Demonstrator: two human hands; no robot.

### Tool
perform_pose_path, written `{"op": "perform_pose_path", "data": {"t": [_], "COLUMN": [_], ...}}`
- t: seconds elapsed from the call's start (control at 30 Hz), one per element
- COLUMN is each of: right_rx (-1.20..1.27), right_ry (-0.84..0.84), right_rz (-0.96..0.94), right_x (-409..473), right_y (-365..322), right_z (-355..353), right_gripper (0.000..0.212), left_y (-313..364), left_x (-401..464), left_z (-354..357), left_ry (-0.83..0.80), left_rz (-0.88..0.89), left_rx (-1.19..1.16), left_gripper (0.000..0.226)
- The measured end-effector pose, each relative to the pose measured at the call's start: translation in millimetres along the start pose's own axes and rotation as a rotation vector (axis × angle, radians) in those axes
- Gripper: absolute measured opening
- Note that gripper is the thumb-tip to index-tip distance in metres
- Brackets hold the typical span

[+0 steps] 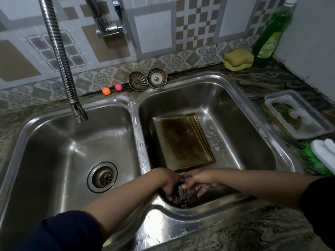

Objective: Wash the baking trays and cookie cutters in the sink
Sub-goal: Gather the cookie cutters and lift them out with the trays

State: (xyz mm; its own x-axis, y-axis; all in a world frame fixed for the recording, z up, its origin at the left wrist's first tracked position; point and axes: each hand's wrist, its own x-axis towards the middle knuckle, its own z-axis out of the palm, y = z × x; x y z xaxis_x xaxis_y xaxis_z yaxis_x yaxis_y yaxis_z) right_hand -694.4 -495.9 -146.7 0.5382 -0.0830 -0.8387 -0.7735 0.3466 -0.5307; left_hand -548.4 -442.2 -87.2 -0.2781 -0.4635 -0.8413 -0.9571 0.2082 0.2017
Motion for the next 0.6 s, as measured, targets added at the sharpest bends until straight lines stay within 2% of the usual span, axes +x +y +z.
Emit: {"op": "perform_pose_path", "data": {"t": [0.13, 0.23, 0.43, 0.6], "right_rx": [0.226, 0.318, 0.325, 0.381], "right_ry": [-0.169, -0.221, -0.193, -0.067], "right_rz": [0.022, -0.002, -0.037, -0.183], "right_x": [-4, -13, -44, -59], "right_y": [-2, -7, -23, -50], "right_z": [-3, -3, -23, -55], "right_gripper": [0.026, 0.022, 0.019, 0.019], "left_y": [1, 3, 6, -6], "left_x": [-2, -6, -19, -19], "left_z": [1, -3, -23, -58], "left_ry": [0.089, 0.117, 0.164, 0.379], "left_rz": [0.030, 0.061, 0.044, -0.045], "left_rx": [-0.078, -0.168, -0.256, -0.312], "left_gripper": [0.086, 0.080, 0.061, 0.056]}}
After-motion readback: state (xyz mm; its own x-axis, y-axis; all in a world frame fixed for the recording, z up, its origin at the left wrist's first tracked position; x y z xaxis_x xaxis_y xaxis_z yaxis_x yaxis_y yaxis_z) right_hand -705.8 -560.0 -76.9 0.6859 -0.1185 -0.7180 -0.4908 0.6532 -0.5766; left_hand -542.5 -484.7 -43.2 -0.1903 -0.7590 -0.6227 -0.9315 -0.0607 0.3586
